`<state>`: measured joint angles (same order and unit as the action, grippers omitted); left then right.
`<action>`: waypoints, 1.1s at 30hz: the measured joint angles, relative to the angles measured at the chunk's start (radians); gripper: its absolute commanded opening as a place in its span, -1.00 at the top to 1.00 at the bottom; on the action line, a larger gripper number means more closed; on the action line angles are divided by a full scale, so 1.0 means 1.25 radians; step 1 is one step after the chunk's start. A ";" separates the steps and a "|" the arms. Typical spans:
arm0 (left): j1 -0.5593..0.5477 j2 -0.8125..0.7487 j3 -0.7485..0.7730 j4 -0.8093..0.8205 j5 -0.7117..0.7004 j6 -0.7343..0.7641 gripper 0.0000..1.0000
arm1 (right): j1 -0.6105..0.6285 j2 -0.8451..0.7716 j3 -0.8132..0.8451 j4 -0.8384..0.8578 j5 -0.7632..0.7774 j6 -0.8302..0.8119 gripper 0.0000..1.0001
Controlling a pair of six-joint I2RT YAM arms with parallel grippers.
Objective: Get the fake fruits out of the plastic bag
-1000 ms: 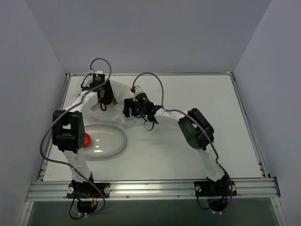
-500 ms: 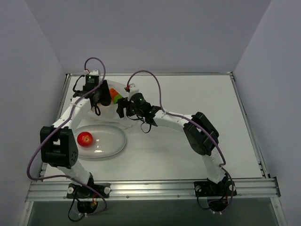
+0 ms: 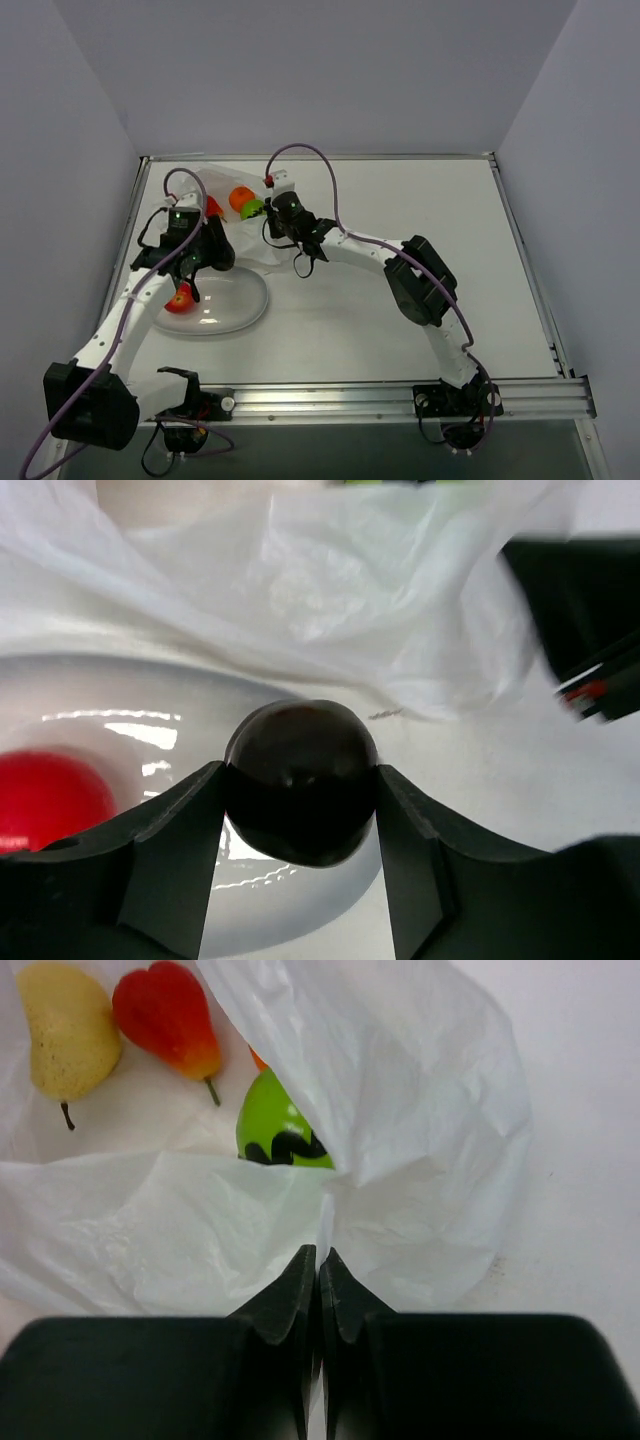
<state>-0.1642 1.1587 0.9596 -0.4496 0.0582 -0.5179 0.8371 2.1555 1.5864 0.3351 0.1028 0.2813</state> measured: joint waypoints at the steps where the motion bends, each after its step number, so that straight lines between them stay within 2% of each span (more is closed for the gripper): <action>1: -0.007 -0.014 -0.020 -0.012 -0.006 -0.006 0.95 | 0.000 0.000 0.011 -0.005 0.010 -0.008 1.00; 8: -0.068 -0.053 -0.169 -0.064 -0.059 -0.042 0.95 | -0.004 0.000 0.083 -0.011 0.058 -0.067 1.00; 12: -0.080 -0.039 -0.181 -0.077 -0.117 -0.066 0.87 | -0.004 0.000 0.101 -0.019 0.061 -0.089 1.00; 13: -0.081 -0.037 -0.181 -0.073 -0.131 -0.072 0.62 | -0.004 0.000 0.103 -0.020 0.061 -0.092 1.00; 16: -0.083 -0.025 -0.190 -0.054 -0.166 -0.091 0.11 | -0.004 0.000 0.103 -0.025 0.061 -0.098 1.00; 17: -0.084 -0.020 -0.193 -0.052 -0.177 -0.096 -0.18 | -0.004 0.000 0.103 -0.025 0.060 -0.099 1.00; 20: -0.087 -0.017 -0.204 -0.053 -0.197 -0.104 -0.50 | -0.004 0.000 0.098 -0.025 0.058 -0.101 1.00; 21: -0.089 -0.020 -0.204 -0.054 -0.202 -0.106 -0.55 | -0.004 0.000 0.096 -0.025 0.056 -0.101 1.00; 26: -0.091 -0.052 -0.160 -0.085 -0.215 -0.105 -0.60 | -0.005 -0.002 0.070 -0.021 0.046 -0.101 1.00; 30: -0.093 -0.039 -0.037 -0.088 -0.203 -0.097 -0.54 | -0.009 -0.004 0.044 -0.019 0.036 -0.099 1.00; 33: -0.093 0.016 0.068 -0.064 -0.185 -0.087 -0.44 | -0.013 -0.006 0.028 -0.009 0.022 -0.093 1.00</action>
<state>-0.2806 1.1782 1.0447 -0.5301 -0.1730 -0.6270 0.8215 2.1483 1.6218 0.3233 0.1307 0.1646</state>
